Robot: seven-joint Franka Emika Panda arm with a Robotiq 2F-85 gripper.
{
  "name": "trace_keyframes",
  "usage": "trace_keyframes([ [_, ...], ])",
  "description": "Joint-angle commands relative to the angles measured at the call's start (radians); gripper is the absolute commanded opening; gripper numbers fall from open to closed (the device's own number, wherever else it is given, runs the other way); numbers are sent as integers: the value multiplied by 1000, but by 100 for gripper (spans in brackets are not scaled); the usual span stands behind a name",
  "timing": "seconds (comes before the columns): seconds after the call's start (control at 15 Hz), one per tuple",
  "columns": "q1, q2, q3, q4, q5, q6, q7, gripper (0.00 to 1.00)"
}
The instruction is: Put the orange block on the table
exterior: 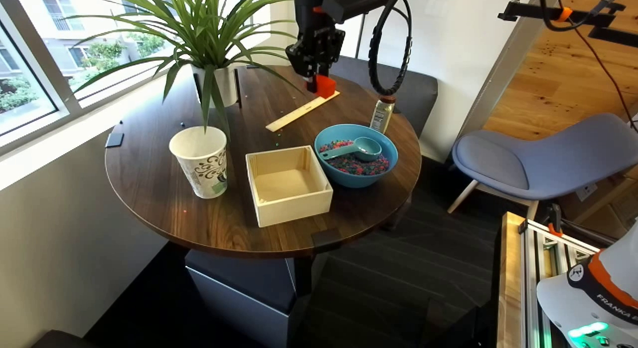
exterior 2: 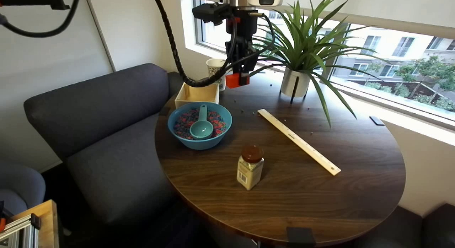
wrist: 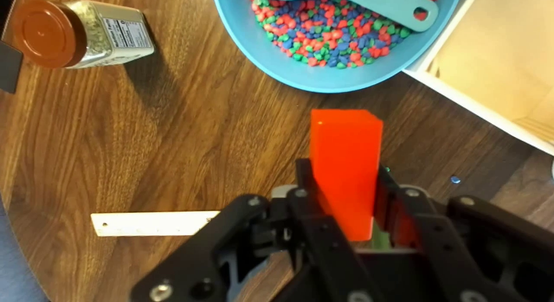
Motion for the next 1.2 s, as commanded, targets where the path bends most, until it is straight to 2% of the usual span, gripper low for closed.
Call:
trace_keyframes([
  [0.0,-46,59,-21,92,13,-43,-40,8],
  [0.13,-79,93,-32,128,28,-54,-55,8],
  [0.33,-122,130,-37,116,42,-72,-71,8],
  [0.6,-166,125,-33,42,68,-15,-73,8],
  [1.13,-187,133,-45,-39,123,48,-85,8],
])
